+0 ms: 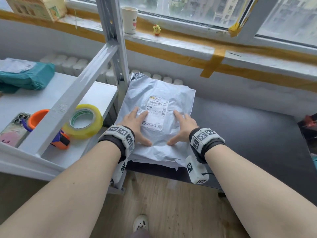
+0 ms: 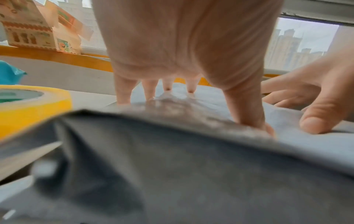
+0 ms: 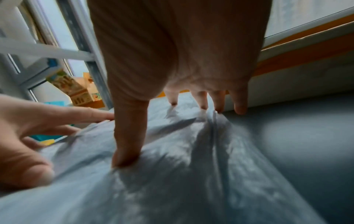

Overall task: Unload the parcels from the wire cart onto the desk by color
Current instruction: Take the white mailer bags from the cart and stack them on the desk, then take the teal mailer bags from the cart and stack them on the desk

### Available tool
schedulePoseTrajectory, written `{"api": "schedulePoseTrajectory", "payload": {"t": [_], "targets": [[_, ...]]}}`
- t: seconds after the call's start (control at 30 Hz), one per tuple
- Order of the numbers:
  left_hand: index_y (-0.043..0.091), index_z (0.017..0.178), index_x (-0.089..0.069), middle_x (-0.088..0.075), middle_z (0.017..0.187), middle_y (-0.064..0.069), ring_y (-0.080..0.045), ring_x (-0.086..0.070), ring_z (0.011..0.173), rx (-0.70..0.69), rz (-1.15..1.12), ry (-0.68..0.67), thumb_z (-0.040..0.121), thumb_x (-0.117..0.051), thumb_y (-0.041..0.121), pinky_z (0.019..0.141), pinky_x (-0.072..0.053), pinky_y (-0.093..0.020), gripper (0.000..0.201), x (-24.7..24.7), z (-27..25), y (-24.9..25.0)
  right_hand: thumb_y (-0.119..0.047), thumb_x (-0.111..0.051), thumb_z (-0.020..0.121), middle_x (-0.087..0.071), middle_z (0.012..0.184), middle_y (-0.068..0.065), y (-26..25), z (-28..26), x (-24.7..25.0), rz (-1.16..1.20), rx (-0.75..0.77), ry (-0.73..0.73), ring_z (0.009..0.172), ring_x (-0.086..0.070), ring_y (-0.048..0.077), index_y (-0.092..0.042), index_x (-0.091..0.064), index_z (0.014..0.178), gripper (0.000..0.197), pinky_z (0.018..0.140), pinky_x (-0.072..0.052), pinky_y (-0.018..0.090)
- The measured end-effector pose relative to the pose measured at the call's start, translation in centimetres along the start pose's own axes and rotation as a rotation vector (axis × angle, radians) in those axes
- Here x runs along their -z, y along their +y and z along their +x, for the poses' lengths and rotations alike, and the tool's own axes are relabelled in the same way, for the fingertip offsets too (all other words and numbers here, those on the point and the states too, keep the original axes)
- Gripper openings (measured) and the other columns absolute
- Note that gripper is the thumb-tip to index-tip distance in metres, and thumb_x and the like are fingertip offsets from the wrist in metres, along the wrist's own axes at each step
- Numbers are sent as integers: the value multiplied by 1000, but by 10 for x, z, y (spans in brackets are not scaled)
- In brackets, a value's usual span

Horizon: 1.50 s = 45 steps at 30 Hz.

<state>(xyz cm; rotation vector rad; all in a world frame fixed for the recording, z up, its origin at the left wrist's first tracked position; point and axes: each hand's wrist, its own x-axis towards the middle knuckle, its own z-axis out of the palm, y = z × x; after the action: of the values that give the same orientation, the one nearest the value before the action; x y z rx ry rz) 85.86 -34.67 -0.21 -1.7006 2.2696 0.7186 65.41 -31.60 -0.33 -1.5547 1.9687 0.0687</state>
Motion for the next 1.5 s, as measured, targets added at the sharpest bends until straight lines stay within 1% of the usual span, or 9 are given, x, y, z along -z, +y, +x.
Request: {"api": "schedulePoseTrajectory", "payload": {"t": [0.1,0.27,0.4,0.5,0.6,0.77,1.13,1.37,1.5], "targets": [[37,149,1,9,158,-1,-25,-2,146,26,6,-10,55,-81,57,115,-19,-53,126,4,-1,2,-48,-87,54,-1,159,10,-1,-4,1,47,2,16,146,-5,31,-36,1,150,131,117,-18,49],[34,150,-3,3,159,-1,-24,-1,146,12,-4,33,58,-75,66,117,-14,-52,120,27,-4,16,-57,-75,66,-10,158,13,3,-14,23,154,22,86,146,-11,28,-33,-5,151,113,118,-17,42],[31,150,-12,-9,158,-4,-22,-7,146,-20,7,117,71,-56,73,116,-17,-50,100,46,-8,43,-52,-66,79,-9,158,12,15,-36,44,132,7,117,146,-13,28,-32,-11,151,92,118,-18,39],[26,149,-19,-17,157,-3,-21,-16,144,-88,56,213,85,-45,64,114,-22,-48,79,59,-12,81,-48,-59,86,-10,158,12,34,-56,59,76,-27,126,145,-15,29,-31,-21,149,75,116,-22,43],[24,147,-26,-27,153,0,-22,-26,140,-169,95,245,90,-47,53,112,-27,-47,66,64,-18,131,-44,-54,90,-20,156,7,61,-84,76,55,-58,153,143,-23,27,-29,-32,146,62,113,-28,42],[27,142,-36,-34,149,3,-21,-34,136,-345,137,215,90,-52,43,108,-33,-41,57,37,-43,254,-39,-54,91,-37,149,-2,147,-159,103,90,-144,254,137,-34,22,-31,-44,139,50,112,-31,36],[28,137,-41,-40,143,-2,-24,-42,129,-653,195,52,90,-52,42,101,-38,-39,50,-89,-117,526,-30,-58,90,-52,139,-1,393,-334,105,333,-424,414,126,-48,20,-22,-57,128,39,100,-36,24],[26,134,-47,-43,140,-4,-24,-43,127,-763,180,-31,89,-56,41,105,-38,-40,48,-161,-138,635,-23,-61,88,-58,129,3,517,-393,91,499,-617,533,120,-52,20,-20,-65,117,29,90,-38,21],[23,131,-50,-45,135,-7,-26,-46,124,-754,160,-53,89,-57,38,105,-38,-39,45,-180,-122,676,-21,-61,88,-62,123,5,567,-401,89,539,-684,544,115,-56,22,-18,-67,114,27,93,-39,22]]}}
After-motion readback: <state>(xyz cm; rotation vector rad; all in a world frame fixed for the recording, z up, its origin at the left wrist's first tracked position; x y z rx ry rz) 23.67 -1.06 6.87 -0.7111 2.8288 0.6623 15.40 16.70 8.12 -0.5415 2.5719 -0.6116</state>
